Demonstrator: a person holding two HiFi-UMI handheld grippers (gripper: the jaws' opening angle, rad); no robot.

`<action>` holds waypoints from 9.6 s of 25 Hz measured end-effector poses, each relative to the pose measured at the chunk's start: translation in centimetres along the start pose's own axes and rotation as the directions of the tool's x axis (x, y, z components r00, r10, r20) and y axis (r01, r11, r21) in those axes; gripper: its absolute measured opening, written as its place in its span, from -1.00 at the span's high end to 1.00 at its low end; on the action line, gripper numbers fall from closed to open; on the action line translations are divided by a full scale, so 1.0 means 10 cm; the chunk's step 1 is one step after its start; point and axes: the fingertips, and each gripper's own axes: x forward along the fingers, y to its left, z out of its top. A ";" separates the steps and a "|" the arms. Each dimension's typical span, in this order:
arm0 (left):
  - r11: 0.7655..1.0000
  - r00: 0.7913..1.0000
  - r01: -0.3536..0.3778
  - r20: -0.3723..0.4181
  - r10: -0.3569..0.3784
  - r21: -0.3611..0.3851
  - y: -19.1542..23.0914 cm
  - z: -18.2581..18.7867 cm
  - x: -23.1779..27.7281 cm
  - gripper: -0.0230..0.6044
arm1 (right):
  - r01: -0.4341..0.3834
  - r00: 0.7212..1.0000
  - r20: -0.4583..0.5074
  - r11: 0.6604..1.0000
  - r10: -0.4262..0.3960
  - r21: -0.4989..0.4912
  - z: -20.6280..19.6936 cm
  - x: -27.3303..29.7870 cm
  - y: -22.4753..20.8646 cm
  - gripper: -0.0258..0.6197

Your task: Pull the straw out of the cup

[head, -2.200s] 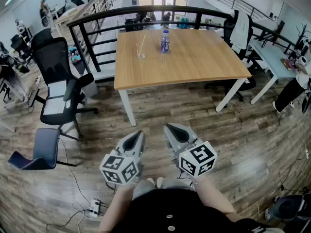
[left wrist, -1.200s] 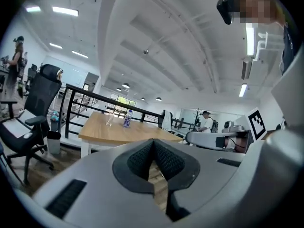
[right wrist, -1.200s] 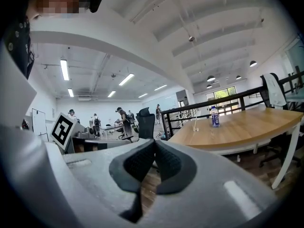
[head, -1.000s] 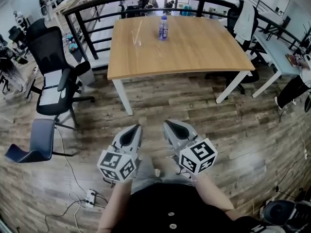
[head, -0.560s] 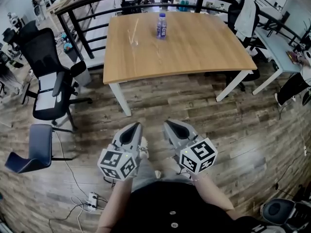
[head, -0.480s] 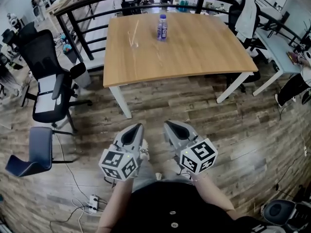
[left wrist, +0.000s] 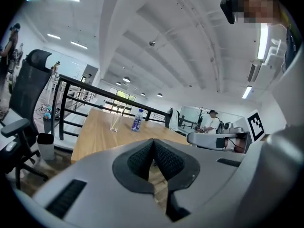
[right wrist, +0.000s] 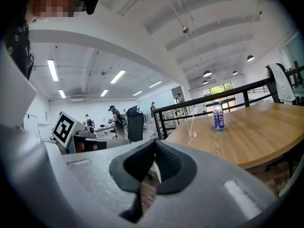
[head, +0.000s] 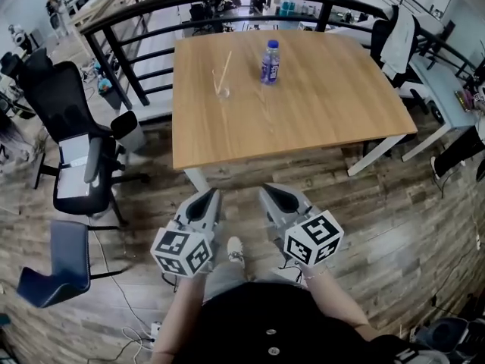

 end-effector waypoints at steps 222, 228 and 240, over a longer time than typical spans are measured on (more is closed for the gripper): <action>0.980 0.990 0.006 0.140 0.022 -0.198 2.67 1.90 3.33 0.88 | -0.157 0.907 0.404 0.986 0.123 0.053 2.38 3.27 -2.77 0.85; 0.981 0.986 0.024 0.167 0.009 -0.190 2.60 2.02 3.29 0.88 | -0.151 0.894 0.440 0.981 0.083 0.121 2.38 3.14 -2.85 0.85; 0.982 0.987 0.043 0.161 -0.013 -0.183 2.47 1.99 3.25 0.88 | -0.154 0.878 0.476 0.972 0.052 0.177 2.28 2.98 -2.88 0.85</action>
